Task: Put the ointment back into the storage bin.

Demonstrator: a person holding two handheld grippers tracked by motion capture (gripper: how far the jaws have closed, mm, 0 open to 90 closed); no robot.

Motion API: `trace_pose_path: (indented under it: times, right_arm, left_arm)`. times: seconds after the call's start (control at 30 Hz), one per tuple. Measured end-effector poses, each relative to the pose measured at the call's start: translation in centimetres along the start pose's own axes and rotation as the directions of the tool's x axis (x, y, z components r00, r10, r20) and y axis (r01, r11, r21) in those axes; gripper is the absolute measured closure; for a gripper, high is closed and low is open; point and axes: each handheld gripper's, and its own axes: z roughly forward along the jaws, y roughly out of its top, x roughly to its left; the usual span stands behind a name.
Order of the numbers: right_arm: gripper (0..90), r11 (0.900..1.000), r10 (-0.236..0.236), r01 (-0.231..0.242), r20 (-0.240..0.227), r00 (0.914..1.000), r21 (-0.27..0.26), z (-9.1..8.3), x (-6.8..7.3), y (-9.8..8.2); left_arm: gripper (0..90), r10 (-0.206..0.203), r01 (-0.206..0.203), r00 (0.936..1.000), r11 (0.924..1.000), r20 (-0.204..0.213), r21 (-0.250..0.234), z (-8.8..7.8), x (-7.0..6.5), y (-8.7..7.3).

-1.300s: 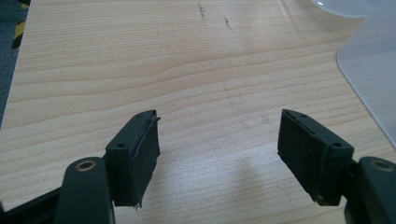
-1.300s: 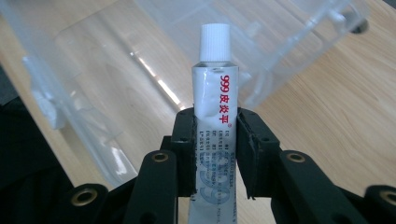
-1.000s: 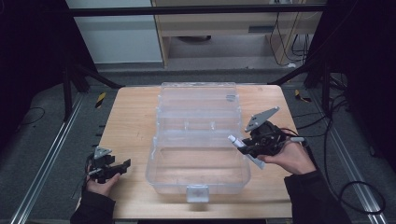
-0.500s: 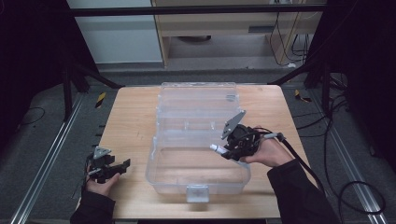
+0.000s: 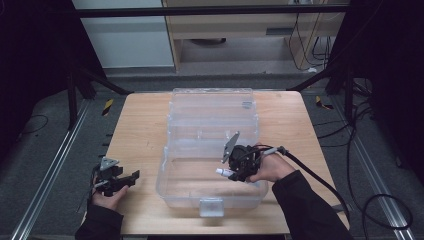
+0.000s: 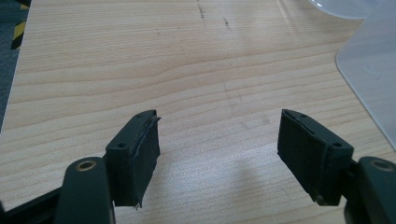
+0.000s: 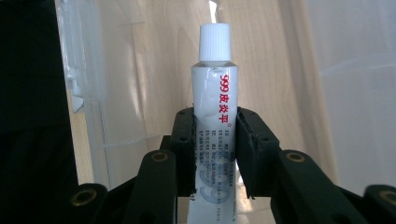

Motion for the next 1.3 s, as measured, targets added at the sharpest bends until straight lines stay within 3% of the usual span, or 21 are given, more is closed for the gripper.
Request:
trace_pose_path:
  times: [0.17, 0.47, 0.67, 0.97, 1.3]
  right_arm:
    - [69.5, 0.999, -0.032, 0.033, -0.027, 0.9991, 0.040, 1.4, 0.1, 0.3]
    - [69.5, 0.995, -0.047, 0.050, -0.045, 0.9979, 0.088, 3.5, 0.1, 0.5]
    - [69.4, 0.987, -0.061, 0.068, -0.053, 0.9967, 0.149, 5.1, 0.1, 0.5]
    - [69.5, 0.983, -0.069, 0.081, -0.074, 0.9948, 0.162, 6.5, 0.1, 0.3]
    - [69.5, 0.982, -0.081, 0.091, -0.064, 0.9946, 0.165, 6.9, -0.1, -0.2]
  left_arm:
    - [29.0, 0.001, -0.001, 1.0000, 1.0000, 0.001, 0.000, 0.0, 0.0, 0.0]
    - [29.0, 0.002, -0.002, 1.0000, 1.0000, 0.001, 0.001, 0.0, 0.0, 0.0]
    - [29.0, 0.000, 0.000, 1.0000, 1.0000, -0.001, -0.001, 0.0, 0.0, 0.0]
    - [29.1, 0.001, -0.001, 1.0000, 1.0000, -0.001, -0.001, 0.0, 0.0, 0.0]
    - [29.1, 0.001, -0.001, 1.0000, 1.0000, -0.001, -0.001, 0.0, 0.0, 0.0]
